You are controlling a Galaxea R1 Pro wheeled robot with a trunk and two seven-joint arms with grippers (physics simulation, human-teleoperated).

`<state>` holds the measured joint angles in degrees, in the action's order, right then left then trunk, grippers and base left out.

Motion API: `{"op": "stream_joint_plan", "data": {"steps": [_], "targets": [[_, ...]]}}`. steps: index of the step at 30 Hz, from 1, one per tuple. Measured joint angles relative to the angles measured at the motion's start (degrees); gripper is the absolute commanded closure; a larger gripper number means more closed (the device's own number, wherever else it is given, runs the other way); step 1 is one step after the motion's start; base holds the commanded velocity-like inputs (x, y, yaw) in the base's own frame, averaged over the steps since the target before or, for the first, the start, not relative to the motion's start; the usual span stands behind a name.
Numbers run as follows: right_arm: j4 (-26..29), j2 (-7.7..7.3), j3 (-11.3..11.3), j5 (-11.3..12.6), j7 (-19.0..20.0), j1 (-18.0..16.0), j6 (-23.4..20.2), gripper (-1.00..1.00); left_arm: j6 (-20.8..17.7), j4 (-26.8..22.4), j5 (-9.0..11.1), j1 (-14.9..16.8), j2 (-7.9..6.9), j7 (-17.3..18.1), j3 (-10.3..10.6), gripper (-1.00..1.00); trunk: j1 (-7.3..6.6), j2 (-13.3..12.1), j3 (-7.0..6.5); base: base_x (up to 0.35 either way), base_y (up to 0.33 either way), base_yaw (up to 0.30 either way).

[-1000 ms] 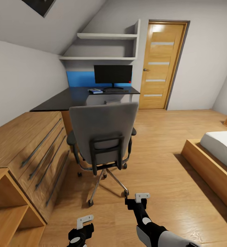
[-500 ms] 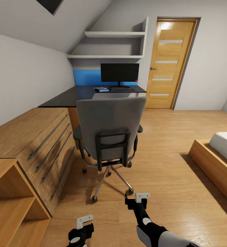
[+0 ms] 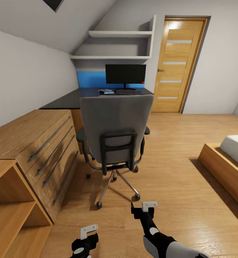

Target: In the bedroom, organize the workspace by keeping the computer under the desk, ensuring the monitor is on the desk, placing the keyboard on the desk next to the monitor, placing the mouse on the desk next to the keyboard, moving the folder from the swivel chair onto the desk next to the mouse, stacking the notebook on top of the folder with the pen on top of the notebook, and positioning the swivel chair next to the desk.

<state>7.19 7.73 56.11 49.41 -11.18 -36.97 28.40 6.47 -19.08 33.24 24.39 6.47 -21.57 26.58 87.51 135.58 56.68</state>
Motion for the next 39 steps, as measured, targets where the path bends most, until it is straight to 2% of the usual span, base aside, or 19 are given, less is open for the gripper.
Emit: {"op": "stream_joint_plan", "data": {"steps": [10, 17, 22, 25, 29, 30, 34, 35, 39], "targets": [[0.0, -0.01, 0.0, 0.0, 0.0, 0.0, 0.02, -1.0, 2.95, 0.0, 0.1, 0.0, 0.08, -0.06, 0.16, -1.0, 2.2, 4.01, 1.8, 0.0, 0.0, 0.0], [0.2, -0.22, 0.0, -0.22, 0.05, 0.0, 0.25, -1.0, 3.56, -0.13, 0.1, 0.0, 0.62, -0.07, 0.33, -1.0, 3.73, 6.82, 3.05, 0.0, 0.0, 0.0], [0.51, -0.32, -0.27, -0.26, 0.02, -0.02, 0.19, -1.0, 2.94, -3.13, 0.06, 0.05, 1.09, -0.12, 0.36, -1.0, 4.26, 7.67, 4.07, 0.0, 0.0, 0.0], [0.92, -0.29, -0.39, -0.27, 0.01, -0.08, -0.07, -1.0, 0.84, -6.45, 0.04, 0.09, 1.14, -0.18, 0.34, -1.0, 4.34, 7.71, 4.74, 0.0, 0.0, 0.0], [2.86, -0.28, -0.43, -0.34, -0.27, -0.33, -1.46, -1.0, -4.31, -11.49, 0.07, 0.38, 1.15, -0.78, 0.3, -1.0, 4.44, 7.77, 5.62, 0.0, 0.0, 0.0], [3.42, -0.31, -0.46, -0.34, -0.31, -0.42, -2.09, -1.0, -7.22, -13.54, 0.25, 1.15, 1.15, -1.52, 0.28, -1.0, 4.46, 7.78, 5.84, 0.0, 0.0, 0.0], [5.94, -0.66, -0.54, -0.38, -0.45, -1.52, -5.84, -1.0, -12.5, -16.5, 0.35, 4.02, 1.14, -3.04, -0.4, -1.0, 4.57, 7.83, 6.73, 0.0, 0.0, 0.0], [7.14, -1.06, -0.57, -0.41, -0.48, -2.65, -8.14, -1.0, -14.0, -17.5, 0.27, 5.59, 1.17, -3.46, -1.04, -1.0, 4.59, 7.85, 6.94, 0.0, 0.0, 0.0], [10.33, -2.35, -0.94, -0.33, -0.54, -6.46, -14.07, -1.0, -16.0, -19.99, 0.31, 9.42, 1.19, -4.01, -2.74, -1.0, 4.69, 7.9, 7.83, 0.0, 0.0, 0.0]]}}
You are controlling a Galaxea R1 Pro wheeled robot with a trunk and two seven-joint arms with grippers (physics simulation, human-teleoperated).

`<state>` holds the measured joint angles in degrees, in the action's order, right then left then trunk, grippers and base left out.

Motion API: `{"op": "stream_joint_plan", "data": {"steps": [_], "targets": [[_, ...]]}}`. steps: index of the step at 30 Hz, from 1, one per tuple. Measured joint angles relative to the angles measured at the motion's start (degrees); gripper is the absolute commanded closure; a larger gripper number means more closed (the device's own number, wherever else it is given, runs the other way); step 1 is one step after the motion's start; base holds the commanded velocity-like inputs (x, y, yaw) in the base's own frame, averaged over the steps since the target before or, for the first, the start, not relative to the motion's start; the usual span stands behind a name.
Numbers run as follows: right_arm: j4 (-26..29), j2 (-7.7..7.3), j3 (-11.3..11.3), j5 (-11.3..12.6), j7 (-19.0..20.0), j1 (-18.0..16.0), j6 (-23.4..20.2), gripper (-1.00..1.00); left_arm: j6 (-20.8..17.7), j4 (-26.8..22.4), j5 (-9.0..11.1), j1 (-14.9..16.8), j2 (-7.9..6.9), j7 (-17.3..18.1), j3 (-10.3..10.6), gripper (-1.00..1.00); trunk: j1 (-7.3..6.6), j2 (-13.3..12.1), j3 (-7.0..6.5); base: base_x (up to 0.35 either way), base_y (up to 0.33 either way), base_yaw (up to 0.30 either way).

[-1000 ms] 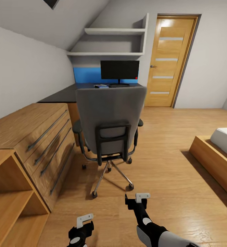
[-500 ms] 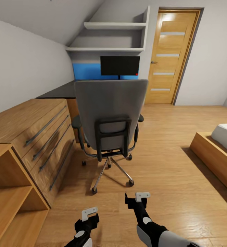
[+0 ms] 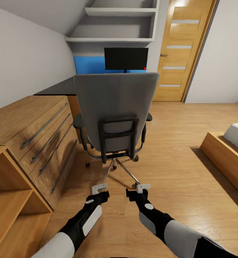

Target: In the bedroom, organize the workspace by keeping the computer under the desk, ensuring the monitor is on the desk, placing the keyboard on the desk next to the monitor, placing the mouse on the desk next to the keyboard, moving the folder from the swivel chair onto the desk next to the mouse, stacking the notebook on top of the folder with the pen on top of the notebook, and positioning the swivel chair next to the desk.

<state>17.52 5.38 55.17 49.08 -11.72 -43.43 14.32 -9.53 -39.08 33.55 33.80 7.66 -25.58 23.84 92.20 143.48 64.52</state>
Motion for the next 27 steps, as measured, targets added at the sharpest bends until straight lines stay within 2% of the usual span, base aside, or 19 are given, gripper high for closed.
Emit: {"op": "stream_joint_plan", "data": {"steps": [1, 4, 5, 9, 12, 13, 15, 17, 19, 20, 27], "targets": [[2.75, -0.97, -1.75, -0.1, 0.05, -1.86, -4.25, -1.0, -0.36, -2.08, -0.08, 1.11, -0.07, -0.08, -0.72, -1.0, -0.01, 0.01, -0.01, 0.0, 0.0, 0.0], [6.11, -2.45, -5.04, -0.12, 0.18, -3.22, -8.77, -1.0, -0.48, -3.94, 0.0, 1.82, -0.46, -0.08, -1.38, -1.0, 0.0, 0.0, 0.01, 0.0, 0.0, 0.0], [7.9, -3.45, -7.05, -0.16, 0.25, -3.67, -10.63, -1.0, -0.49, -4.61, 0.0, 2.05, -0.96, -0.03, -1.62, -1.0, 0.0, 0.0, 0.01, 0.0, 0.0, 0.0], [10.18, -5.31, -10.02, -0.03, 0.45, -4.13, -12.47, -1.0, -0.5, -5.29, 0.22, 2.29, -2.18, 0.08, -1.83, -1.0, 0.0, 0.0, 0.01, 0.0, 0.0, 0.0], [11.01, -6.21, -11.23, -0.16, 0.52, -4.31, -13.05, -1.0, -0.46, -5.06, 0.3, 2.39, -2.81, 0.12, -1.92, -1.0, 0.0, 0.0, 0.01, 0.0, 0.0, 0.0], [11.84, -6.68, -11.69, -0.29, 0.48, -4.39, -13.24, -1.0, -0.43, -3.58, 0.2, 2.44, -3.46, 0.23, -2.05, -1.0, 0.0, 0.0, 0.01, 0.0, 0.0, 0.0], [12.8, -6.74, -11.7, -0.35, 0.41, -4.36, -13.25, -1.0, -0.41, -3.15, 0.16, 2.45, -3.73, 0.26, -2.06, -1.0, 0.0, 0.0, 0.01, 0.051, 0.0, 0.0], [16.14, -6.84, -11.74, -1.87, 0.19, -4.14, -12.81, -1.0, -0.36, -2.8, 0.12, 2.46, -4.25, 0.33, -2.04, -1.0, -0.02, 0.0, 0.01, 0.193, 0.0, 0.0], [16.65, -6.85, -11.72, -3.29, 0.19, -4.08, -12.7, -1.0, -0.34, -2.73, 0.12, 2.46, -4.31, 0.35, -2.02, -1.0, -0.03, 0.0, 0.01, 0.266, 0.0, 0.0], [17.07, -6.86, -11.71, -5.09, 0.22, -3.98, -12.64, -1.0, -0.33, -2.65, 0.12, 2.46, -4.3, 0.36, -2.01, -1.0, -0.03, 0.0, 0.01, 0.291, 0.0, 0.0], [17.49, -6.72, -11.57, -9.51, 0.29, -3.53, -11.76, -1.0, -0.31, -2.2, 0.06, 2.46, -4.28, 0.38, -2.01, -1.0, -0.03, 0.0, 0.01, 0.296, 0.0, 0.0]]}}
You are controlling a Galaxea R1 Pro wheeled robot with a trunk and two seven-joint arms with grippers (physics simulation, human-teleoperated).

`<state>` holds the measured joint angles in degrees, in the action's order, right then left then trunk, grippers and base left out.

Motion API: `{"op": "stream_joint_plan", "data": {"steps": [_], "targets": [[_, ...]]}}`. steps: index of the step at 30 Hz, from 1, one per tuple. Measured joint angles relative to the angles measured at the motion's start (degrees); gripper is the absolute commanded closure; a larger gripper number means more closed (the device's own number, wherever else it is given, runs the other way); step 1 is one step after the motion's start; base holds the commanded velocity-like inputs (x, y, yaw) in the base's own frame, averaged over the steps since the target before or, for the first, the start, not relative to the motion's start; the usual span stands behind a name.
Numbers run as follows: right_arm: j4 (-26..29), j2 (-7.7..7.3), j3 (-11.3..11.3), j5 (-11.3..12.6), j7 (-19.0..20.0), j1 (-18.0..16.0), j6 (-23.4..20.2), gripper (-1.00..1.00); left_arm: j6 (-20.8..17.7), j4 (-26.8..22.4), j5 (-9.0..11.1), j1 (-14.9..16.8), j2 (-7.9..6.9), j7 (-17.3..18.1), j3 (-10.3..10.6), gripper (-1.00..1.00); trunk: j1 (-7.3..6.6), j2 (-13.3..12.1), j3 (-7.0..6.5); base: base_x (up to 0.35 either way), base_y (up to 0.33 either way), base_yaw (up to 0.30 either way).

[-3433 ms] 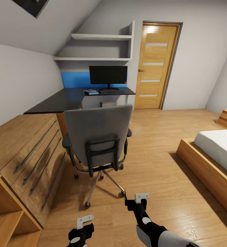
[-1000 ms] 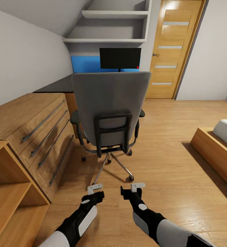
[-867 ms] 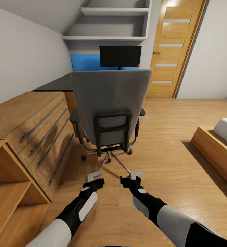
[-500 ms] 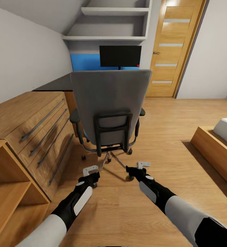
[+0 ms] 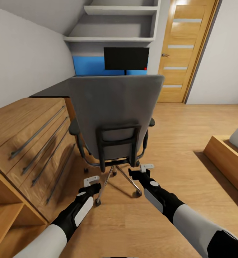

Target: In the bedroom, organize the workspace by keeping the computer under the desk, ensuring the monitor is on the desk, placing the keyboard on the desk next to the monitor, placing the mouse on the desk next to the keyboard, moving the folder from the swivel chair onto the desk next to the mouse, stacking the notebook on top of the folder with the pen on top of the notebook, and positioning the swivel chair next to the desk.

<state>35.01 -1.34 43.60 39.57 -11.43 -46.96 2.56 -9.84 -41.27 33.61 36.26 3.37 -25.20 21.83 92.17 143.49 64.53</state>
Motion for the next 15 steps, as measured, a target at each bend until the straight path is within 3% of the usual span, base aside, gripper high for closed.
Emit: {"op": "stream_joint_plan", "data": {"steps": [8, 15], "targets": [[-0.05, 0.03, 0.23, -2.85, -0.18, 1.11, 4.58, -1.0, 0.81, 2.56, -0.37, 0.0, 0.01, 0.03, 0.03, -1.0, 0.0, 0.0, 0.0, 0.292, 0.0, 0.0], [-0.2, 0.05, 0.28, -3.48, -0.21, 1.7, 5.7, -1.0, 2.79, 3.23, -0.35, 0.0, 0.01, 0.0, 0.05, -1.0, 0.02, 0.0, 0.0, 0.1, 0.0, 0.0]]}}
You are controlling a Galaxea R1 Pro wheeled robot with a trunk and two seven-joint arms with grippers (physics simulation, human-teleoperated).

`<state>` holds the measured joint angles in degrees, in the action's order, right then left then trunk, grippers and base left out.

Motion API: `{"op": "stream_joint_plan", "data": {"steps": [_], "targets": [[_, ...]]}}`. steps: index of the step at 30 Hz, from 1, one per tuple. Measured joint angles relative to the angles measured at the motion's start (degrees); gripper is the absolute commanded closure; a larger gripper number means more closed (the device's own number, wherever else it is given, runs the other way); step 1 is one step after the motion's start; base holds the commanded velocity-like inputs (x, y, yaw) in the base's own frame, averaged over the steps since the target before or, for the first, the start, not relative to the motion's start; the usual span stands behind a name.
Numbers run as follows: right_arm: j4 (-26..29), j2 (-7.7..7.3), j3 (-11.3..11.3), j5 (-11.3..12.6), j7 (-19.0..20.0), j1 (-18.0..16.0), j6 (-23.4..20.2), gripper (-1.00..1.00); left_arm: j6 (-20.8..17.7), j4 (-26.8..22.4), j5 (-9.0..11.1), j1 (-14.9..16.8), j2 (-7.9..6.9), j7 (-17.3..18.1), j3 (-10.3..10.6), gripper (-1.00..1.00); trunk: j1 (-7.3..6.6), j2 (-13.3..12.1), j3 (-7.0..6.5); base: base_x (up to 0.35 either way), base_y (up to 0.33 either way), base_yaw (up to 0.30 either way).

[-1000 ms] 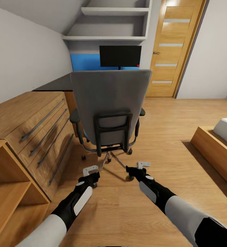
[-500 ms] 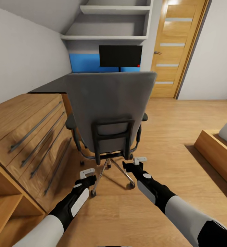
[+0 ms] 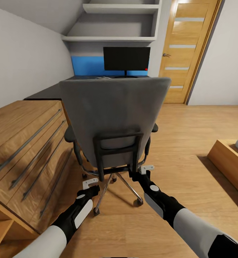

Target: In the bedroom, organize the workspace by keeping the computer under the desk, ensuring the monitor is on the desk, placing the keyboard on the desk next to the monitor, placing the mouse on the desk next to the keyboard, moving the folder from the swivel chair onto the desk next to the mouse, stacking the notebook on top of the folder with the pen on top of the notebook, and positioning the swivel chair next to the desk.

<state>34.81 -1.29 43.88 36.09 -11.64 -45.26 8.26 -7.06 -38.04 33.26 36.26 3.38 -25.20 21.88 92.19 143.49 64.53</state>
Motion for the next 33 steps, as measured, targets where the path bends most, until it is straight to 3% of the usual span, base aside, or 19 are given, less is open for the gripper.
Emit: {"op": "stream_joint_plan", "data": {"steps": [8, 15, 33], "targets": [[-0.13, 0.12, 0.02, 0.09, -0.1, 0.07, 0.22, -1.0, 0.47, 0.19, 0.02, 0.0, 0.0, -0.04, -0.01, -1.0, -0.03, 0.0, -0.07, 0.273, 0.0, -0.032], [-0.3, 0.13, 0.02, 0.05, -0.1, 0.09, 0.22, -1.0, 3.99, 0.2, 0.33, -0.01, 0.0, 0.02, -0.01, -1.0, -0.03, 0.0, -0.26, 0.321, 0.0, -0.058], [-0.6, 0.16, 0.02, 0.03, -0.01, 0.23, 0.21, -1.0, 4.2, 1.39, -0.13, 0.0, -0.01, -0.08, -0.09, -1.0, -0.03, 0.01, -0.29, 0.321, -0.01, -0.002]]}}
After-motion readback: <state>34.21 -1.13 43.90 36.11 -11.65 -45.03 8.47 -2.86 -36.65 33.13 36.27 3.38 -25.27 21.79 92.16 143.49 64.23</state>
